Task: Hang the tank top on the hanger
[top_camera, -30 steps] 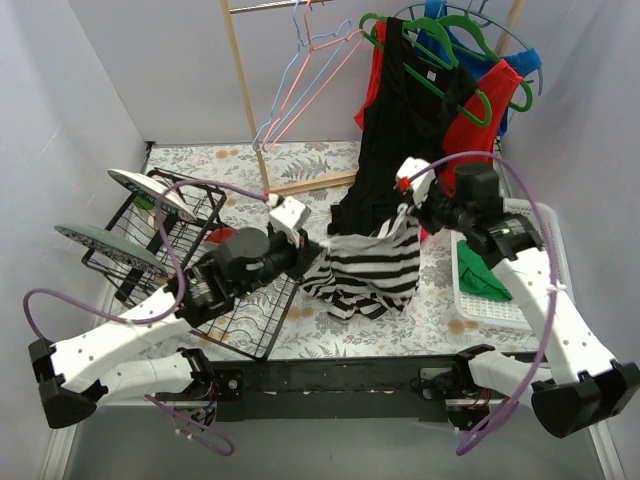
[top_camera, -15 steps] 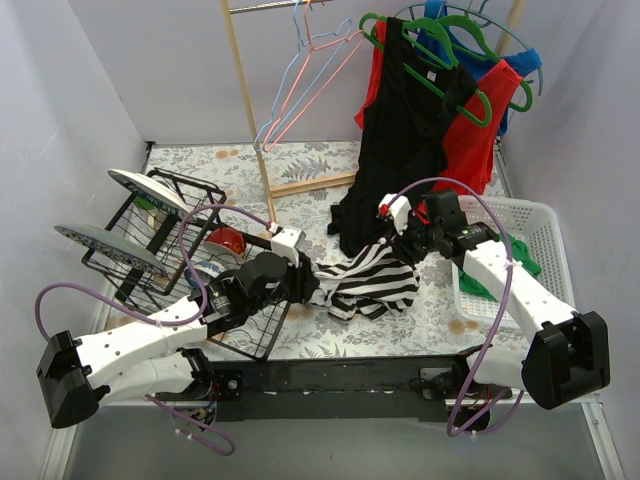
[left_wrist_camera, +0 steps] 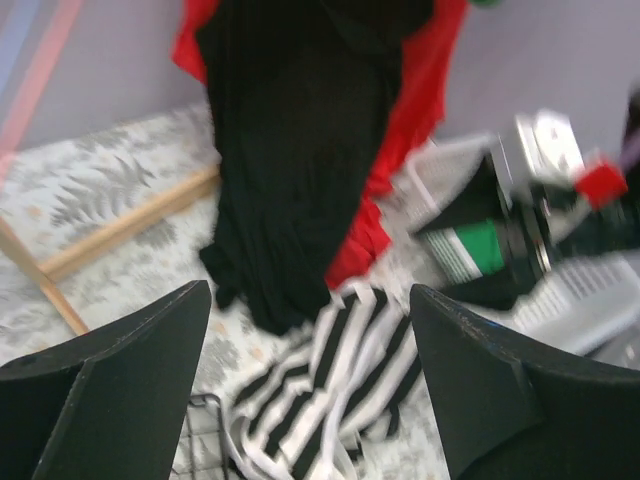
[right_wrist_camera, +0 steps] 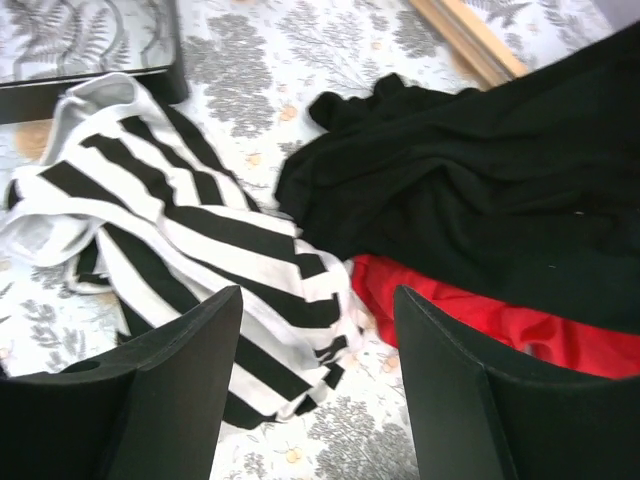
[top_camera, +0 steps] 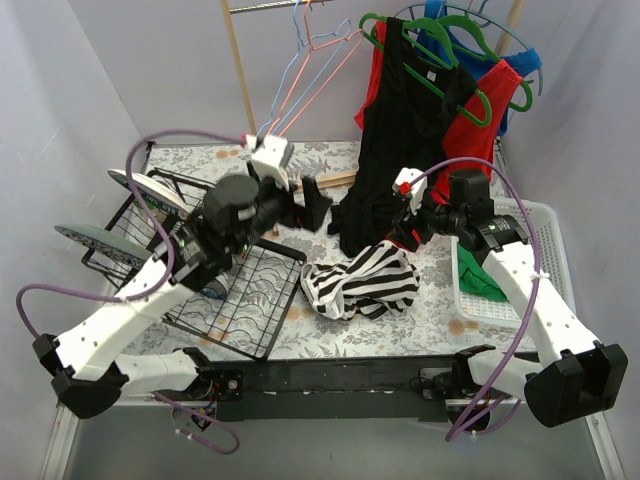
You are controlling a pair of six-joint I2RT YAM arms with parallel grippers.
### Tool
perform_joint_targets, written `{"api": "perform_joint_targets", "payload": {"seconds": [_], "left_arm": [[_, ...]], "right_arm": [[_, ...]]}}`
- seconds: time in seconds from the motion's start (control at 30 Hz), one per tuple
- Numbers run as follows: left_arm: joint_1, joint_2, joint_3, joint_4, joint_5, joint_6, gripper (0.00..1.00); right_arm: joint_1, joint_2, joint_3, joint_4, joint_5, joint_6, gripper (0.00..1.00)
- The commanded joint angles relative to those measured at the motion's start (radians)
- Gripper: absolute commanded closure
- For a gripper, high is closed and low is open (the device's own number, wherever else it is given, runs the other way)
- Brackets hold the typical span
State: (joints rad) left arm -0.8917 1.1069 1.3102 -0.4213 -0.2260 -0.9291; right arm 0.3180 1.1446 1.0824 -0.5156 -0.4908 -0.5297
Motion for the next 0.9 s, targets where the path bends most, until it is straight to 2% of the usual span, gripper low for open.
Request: {"api": "perform_joint_targets", "payload": {"seconds": [0.0,0.23,0.37,0.57,0.87], "left_arm": [[0.181,0.167,0.293,-0.12,0.117,0.088,0.2],[0.376,0.427,0.682,-0.157,0.342,0.007,0.24],[0.462,0.522,0.784,-0.143,0.459,-0.06,0.27],[0.49,0.623,0.899,-0.149,0.461,-0.054,0.29],[0.491,0.683,0.922,-0.154,0.381,0.01,0.36]], "right_arm": [[-0.063,0.001,-0.073,0.026,-0.207,0.019,0.3],[-0.125,0.003,-0.183,0.089,-0.403,0.036,0.31],[-0.14,0.014,-0.229,0.103,-0.434,0.033,0.31],[-0.149,0.003,-0.248,0.106,-0.476,0.028,0.31],[-0.152,-0.002,-0.256,0.088,-0.5,0.007,0.31]]}}
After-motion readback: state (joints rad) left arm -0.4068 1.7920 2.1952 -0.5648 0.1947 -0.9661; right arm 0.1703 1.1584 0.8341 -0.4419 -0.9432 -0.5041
